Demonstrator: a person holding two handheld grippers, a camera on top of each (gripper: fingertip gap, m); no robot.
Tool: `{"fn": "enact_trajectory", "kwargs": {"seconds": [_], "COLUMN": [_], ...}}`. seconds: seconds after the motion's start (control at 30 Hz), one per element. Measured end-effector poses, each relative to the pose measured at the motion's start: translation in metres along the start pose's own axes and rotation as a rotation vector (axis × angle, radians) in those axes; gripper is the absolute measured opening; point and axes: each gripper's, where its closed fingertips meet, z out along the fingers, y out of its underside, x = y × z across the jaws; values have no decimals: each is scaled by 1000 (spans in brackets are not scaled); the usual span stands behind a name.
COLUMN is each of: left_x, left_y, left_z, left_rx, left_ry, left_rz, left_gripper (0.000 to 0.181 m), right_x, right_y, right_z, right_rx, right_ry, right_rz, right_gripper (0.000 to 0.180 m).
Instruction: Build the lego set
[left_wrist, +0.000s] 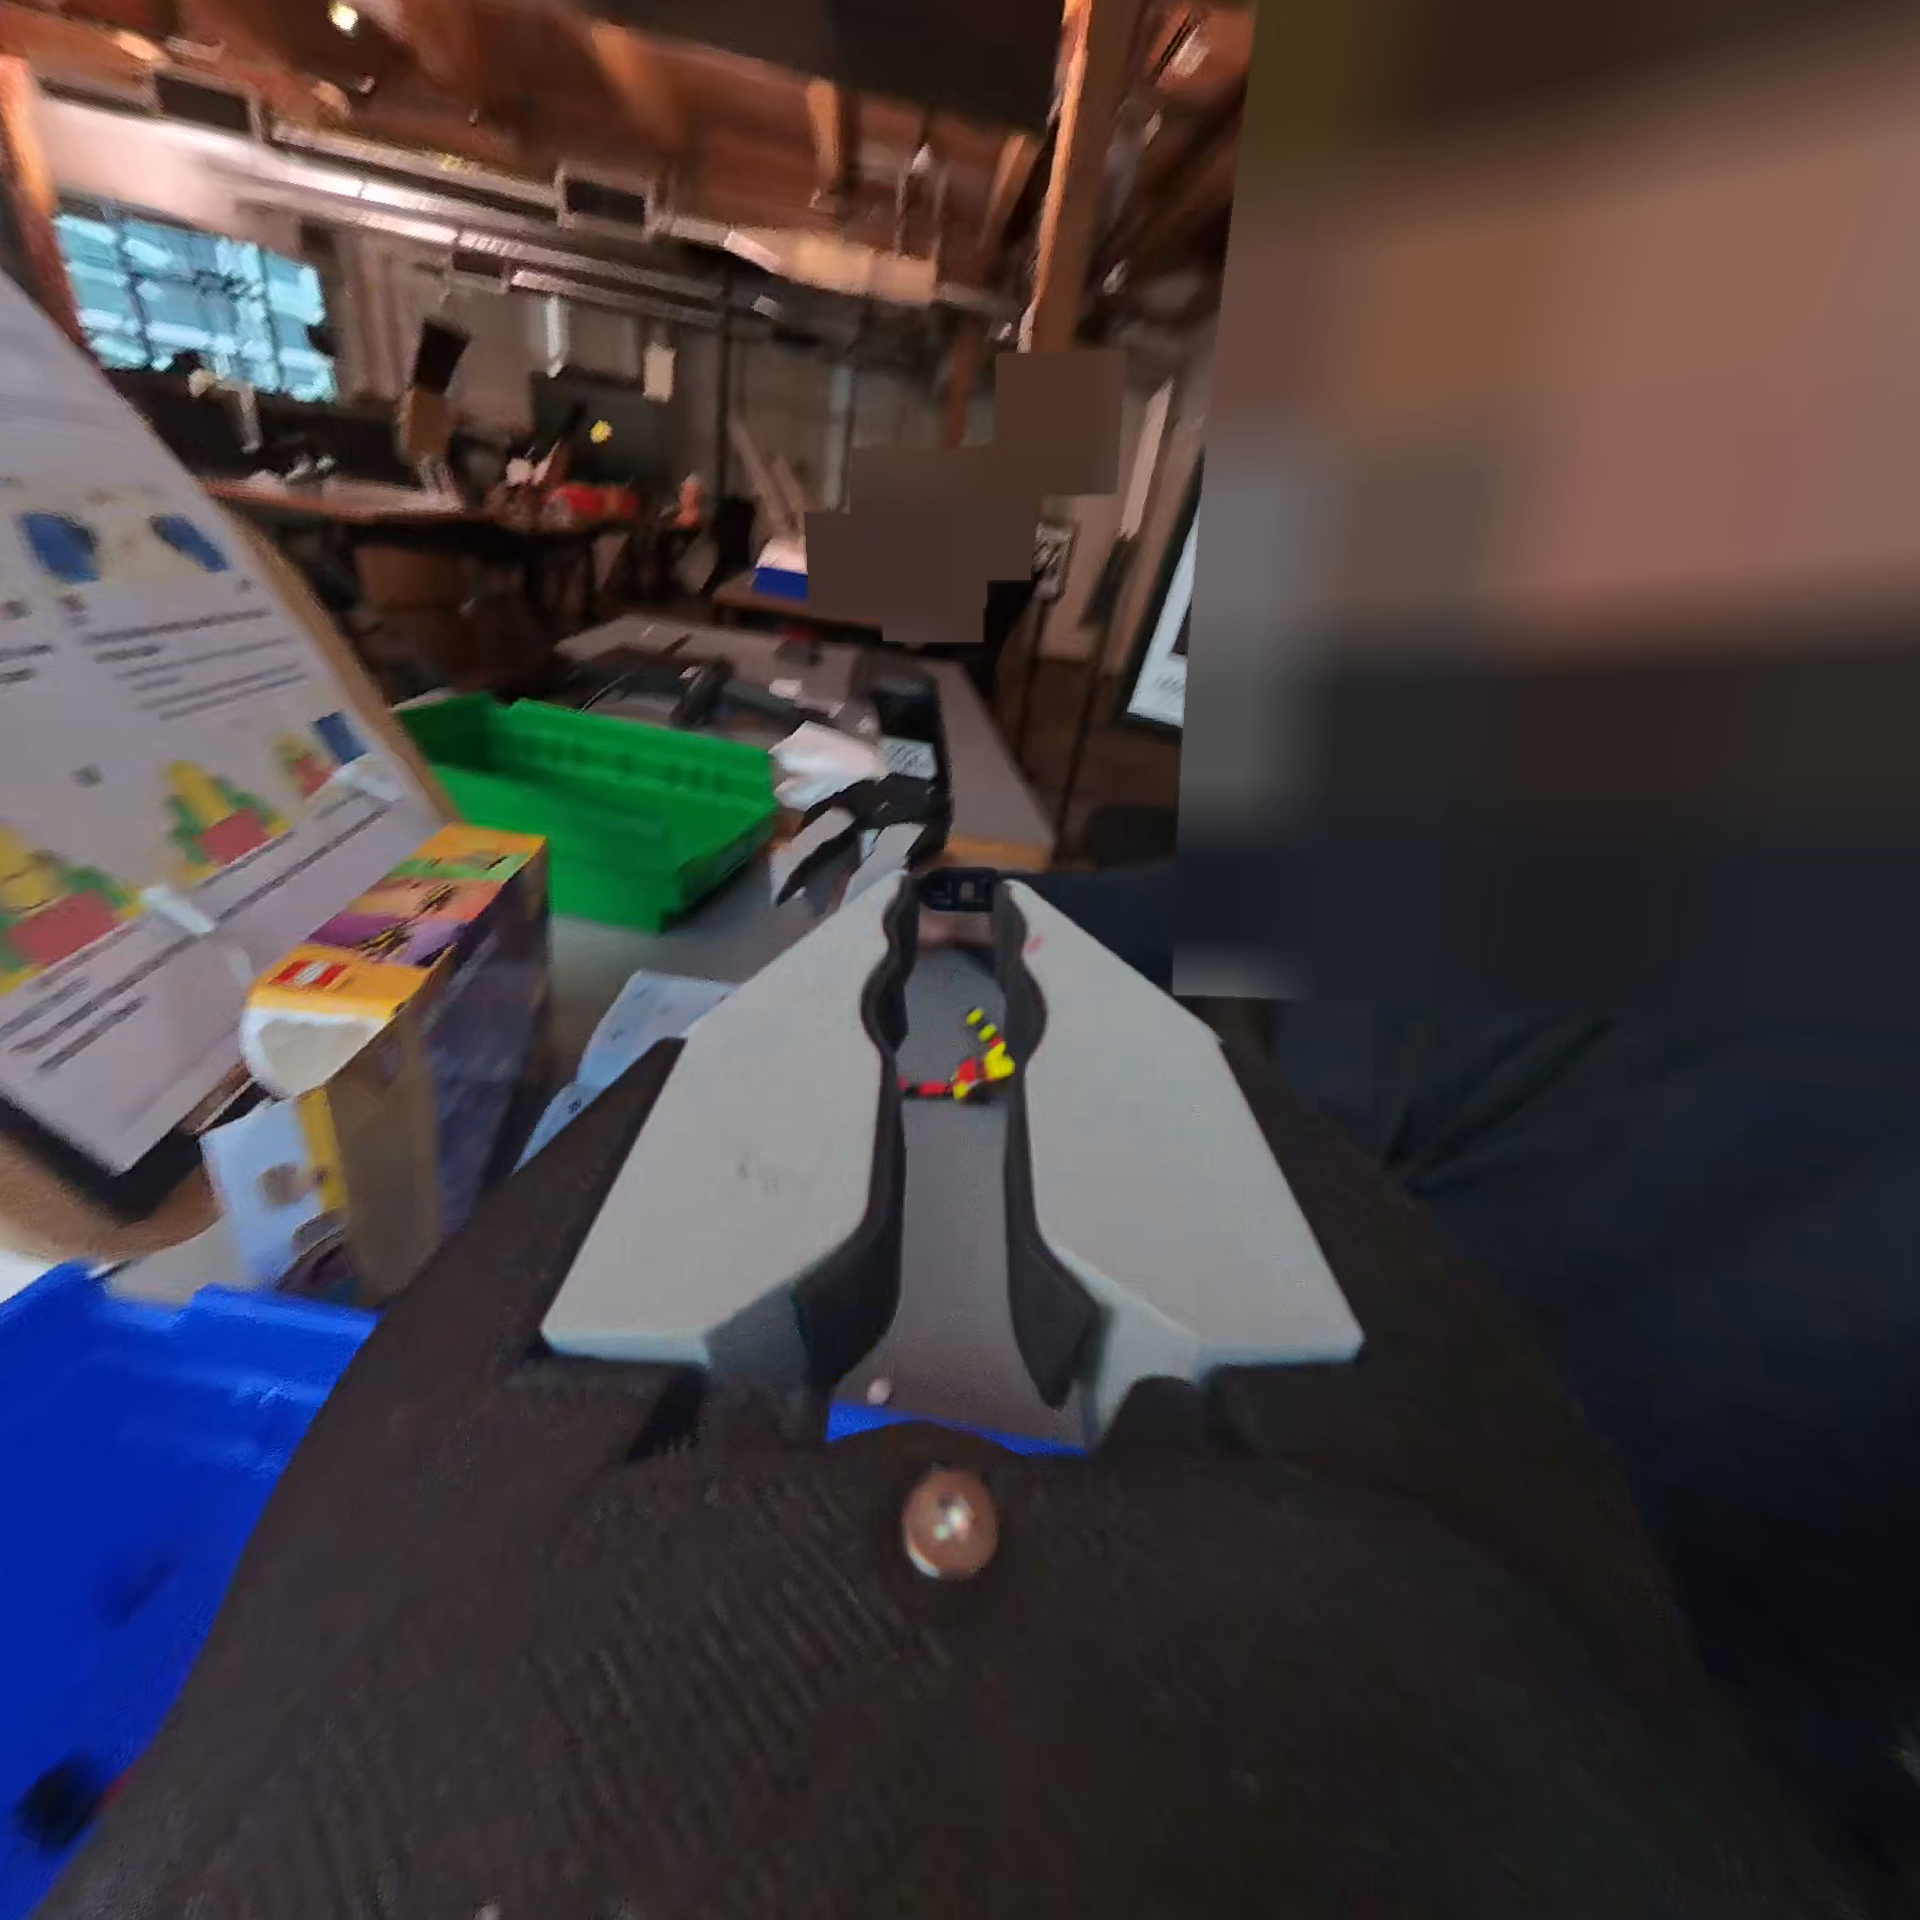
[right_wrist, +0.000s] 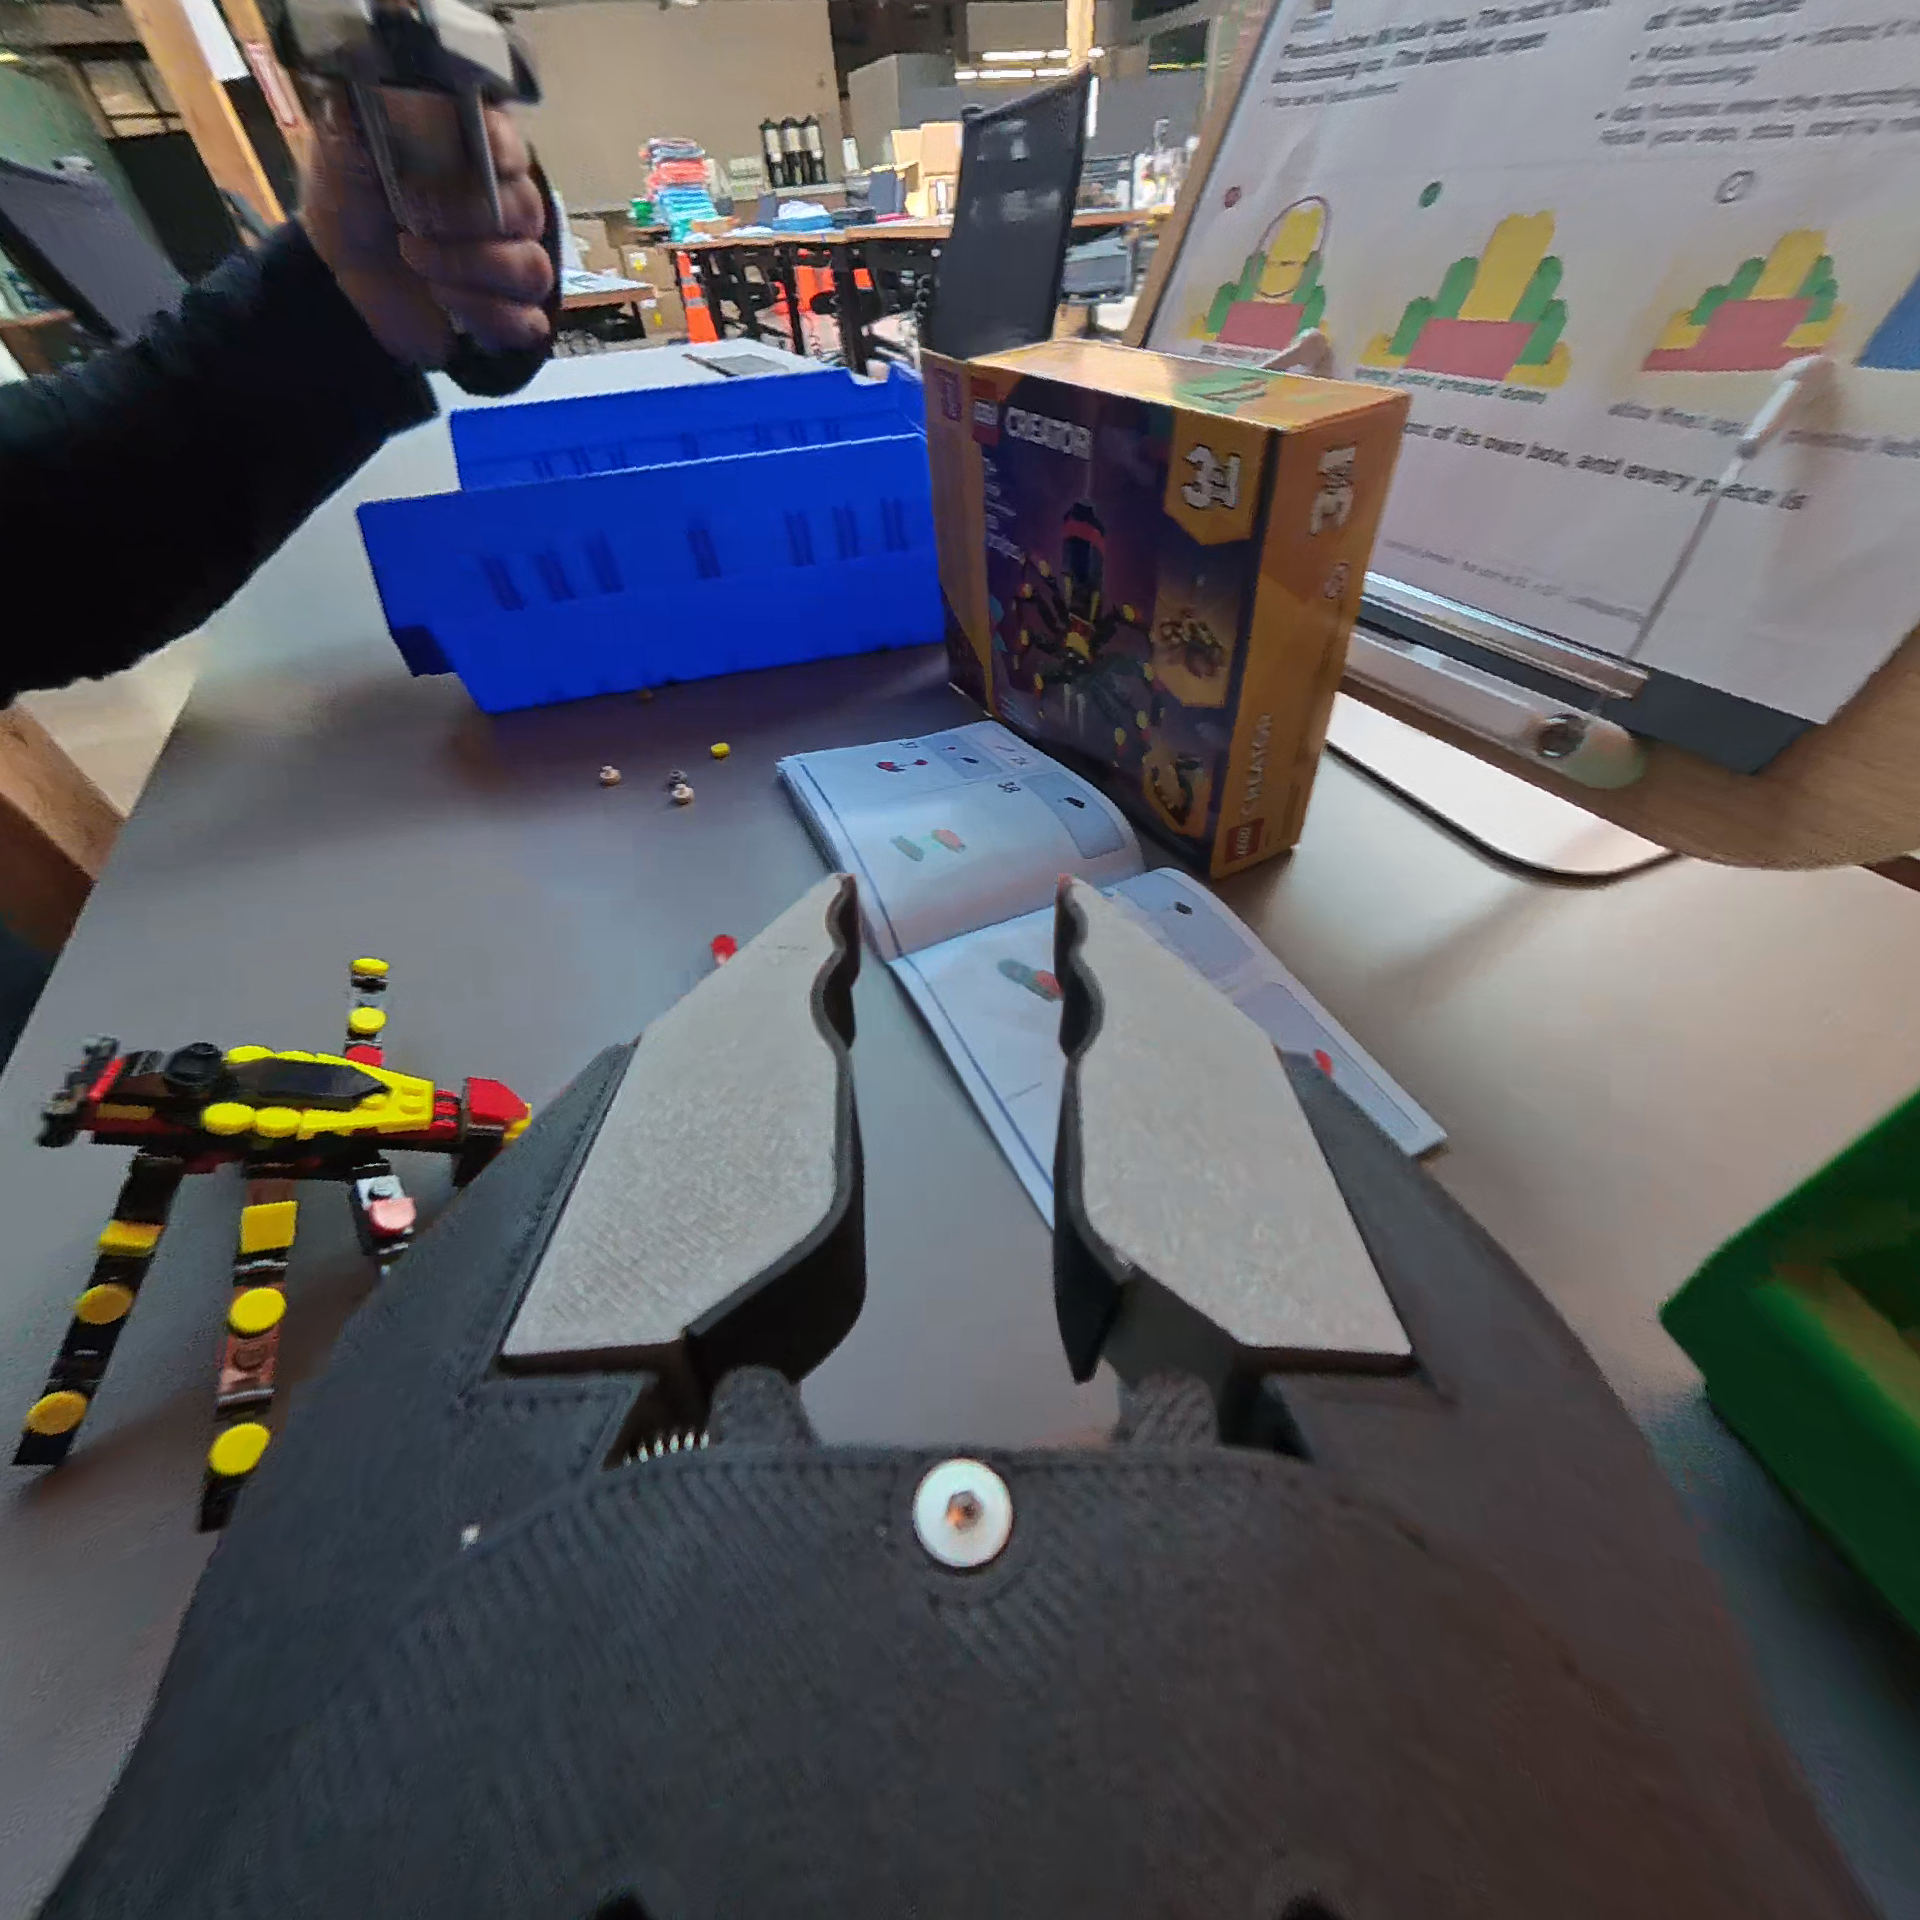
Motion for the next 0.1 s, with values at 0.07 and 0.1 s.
{"fn": "enact_trajectory", "kwargs": {"seconds": [0.07, 0.1], "left_x": [10, 14], "left_y": [-9, -11], "left_z": [5, 8], "left_rx": [106, 142], "left_ry": [85, 120], "left_rz": [-68, -102], "left_gripper": [12, 12], "right_x": [-17, -26], "right_y": [-9, -15], "right_z": [5, 7], "right_rx": [10, 19], "right_ry": [-45, -69], "right_rz": [-26, -42], "right_gripper": [35, 34]}}
